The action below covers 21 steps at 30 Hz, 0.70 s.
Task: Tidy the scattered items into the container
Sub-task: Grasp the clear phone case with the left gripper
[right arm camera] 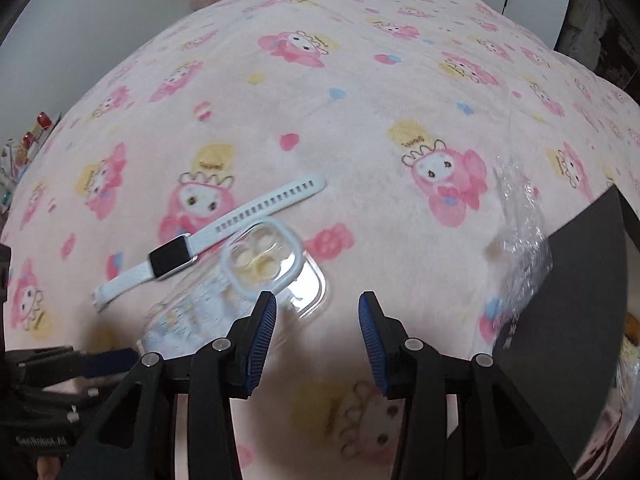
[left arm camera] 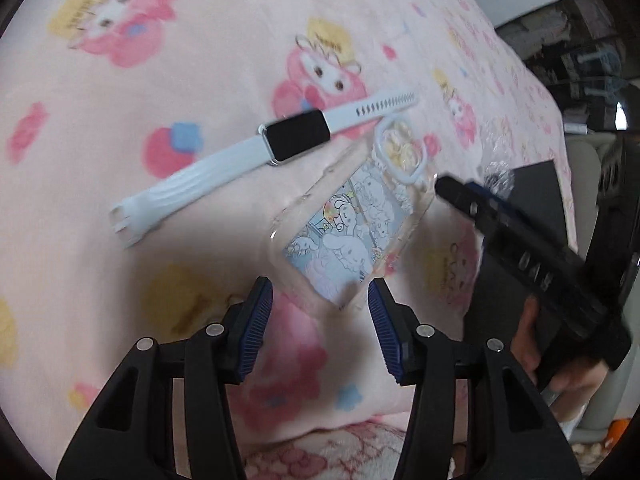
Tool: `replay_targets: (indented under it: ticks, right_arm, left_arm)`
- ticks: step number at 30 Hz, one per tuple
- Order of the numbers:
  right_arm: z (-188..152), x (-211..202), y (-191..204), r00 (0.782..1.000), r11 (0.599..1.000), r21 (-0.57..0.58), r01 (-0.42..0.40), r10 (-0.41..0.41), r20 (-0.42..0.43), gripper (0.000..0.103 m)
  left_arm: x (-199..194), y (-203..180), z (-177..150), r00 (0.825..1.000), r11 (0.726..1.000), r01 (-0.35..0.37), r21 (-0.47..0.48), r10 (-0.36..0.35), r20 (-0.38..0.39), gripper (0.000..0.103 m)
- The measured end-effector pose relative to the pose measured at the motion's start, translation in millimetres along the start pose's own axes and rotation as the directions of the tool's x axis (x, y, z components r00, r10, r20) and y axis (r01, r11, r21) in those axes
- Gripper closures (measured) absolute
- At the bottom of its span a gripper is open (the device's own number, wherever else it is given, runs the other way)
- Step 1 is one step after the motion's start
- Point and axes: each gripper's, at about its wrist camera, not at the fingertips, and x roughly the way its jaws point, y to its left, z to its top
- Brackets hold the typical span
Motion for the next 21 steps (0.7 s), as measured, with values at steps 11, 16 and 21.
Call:
replay_targets:
  ticks: [11,16,21]
  right_arm:
    - [10.6,30.1,-17.1,0.983,0.976,0.127,-0.178,0.182,-0.013,0.059]
    - [-5.4,14.4,1.9,0.979,0.981,0.031,-0.192,0.194,-0.068,0.058]
    - [-27.4,-10.8,0.8,0.953,0.959,0.042,-0.279,0.282,-0.107,0.058]
  left_arm:
    - [-0.2,10.5,2.3,1.000,0.999,0.014,-0.050,-0.012,0.029,0.050]
    - [-13.7,17.7,0.9,0.996,0.995,-0.021,-0.097,0.030,0.084,0.046]
    - [-20.4,33.0,3.1,0.995,0.992,-0.021,-0.126,0.033,0.092,0.045]
